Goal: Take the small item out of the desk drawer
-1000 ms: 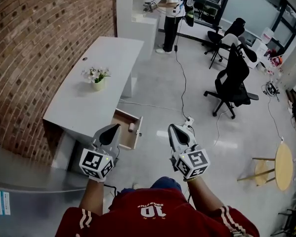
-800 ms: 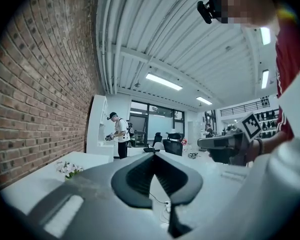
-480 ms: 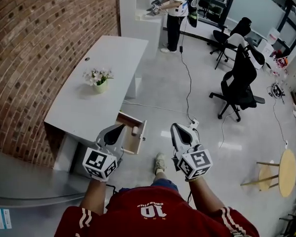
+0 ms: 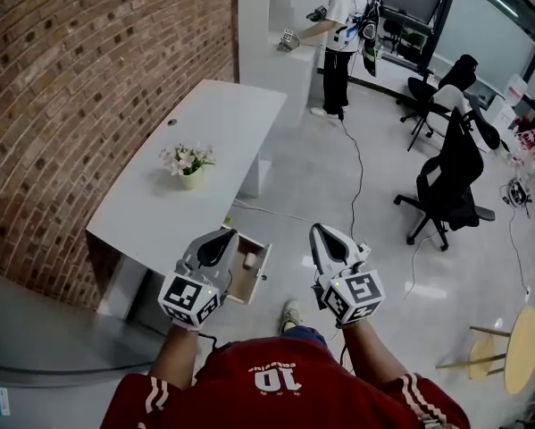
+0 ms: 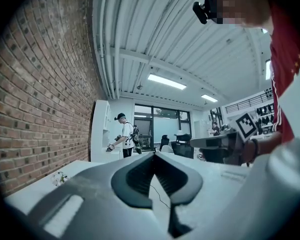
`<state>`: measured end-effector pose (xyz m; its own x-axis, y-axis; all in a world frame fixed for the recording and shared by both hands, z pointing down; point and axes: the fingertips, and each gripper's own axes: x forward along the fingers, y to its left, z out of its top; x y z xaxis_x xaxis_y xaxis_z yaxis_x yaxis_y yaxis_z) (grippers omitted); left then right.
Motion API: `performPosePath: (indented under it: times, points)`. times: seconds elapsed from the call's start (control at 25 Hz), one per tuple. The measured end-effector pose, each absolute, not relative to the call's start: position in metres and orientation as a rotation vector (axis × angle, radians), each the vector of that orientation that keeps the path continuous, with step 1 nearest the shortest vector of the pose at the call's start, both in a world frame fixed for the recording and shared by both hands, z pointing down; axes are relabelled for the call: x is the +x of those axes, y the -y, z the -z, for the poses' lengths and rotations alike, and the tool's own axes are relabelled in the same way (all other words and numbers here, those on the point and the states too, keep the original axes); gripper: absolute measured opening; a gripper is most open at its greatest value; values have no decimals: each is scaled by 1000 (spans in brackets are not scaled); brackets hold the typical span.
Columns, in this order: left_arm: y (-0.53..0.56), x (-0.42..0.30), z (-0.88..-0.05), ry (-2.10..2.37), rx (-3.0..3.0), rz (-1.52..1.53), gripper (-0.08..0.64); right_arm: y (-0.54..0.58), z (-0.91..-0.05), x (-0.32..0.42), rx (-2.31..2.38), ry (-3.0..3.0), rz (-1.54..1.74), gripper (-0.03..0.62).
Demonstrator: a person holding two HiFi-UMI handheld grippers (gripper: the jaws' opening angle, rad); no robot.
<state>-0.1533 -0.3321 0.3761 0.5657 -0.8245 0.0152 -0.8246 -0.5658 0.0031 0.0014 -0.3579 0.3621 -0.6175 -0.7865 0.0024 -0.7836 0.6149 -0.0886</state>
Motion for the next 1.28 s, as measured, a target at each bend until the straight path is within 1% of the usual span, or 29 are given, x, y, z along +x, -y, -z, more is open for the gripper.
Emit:
performPosePath:
  times: [0.4, 0.44, 0.52, 0.64, 0.72, 0.96, 1.28]
  points:
    - [354, -158, -379, 1511, 2765, -60, 9, 373, -370, -2, -1352, -2799, 170, -9]
    - [354, -158, -379, 1510, 2772, -68, 86, 373, -371, -2, -1354, -2797, 174, -9]
    - [355, -158, -379, 1510, 2792, -87, 108, 374, -372, -2, -1360, -2793, 183, -9]
    - [357, -155, -379, 1502, 2820, -123, 188, 375, -372, -1, -1369, -2789, 185, -9]
    - [357, -154, -382, 1484, 2827, -134, 227, 375, -371, -2, -1369, -2785, 183, -9]
    - [358, -158, -399, 1470, 2841, -204, 235, 378, -377, -11, -1353, -2809, 185, -9]
    - [366, -160, -454, 1405, 2836, -380, 235, 393, -402, -21, -1340, -2847, 235, -9]
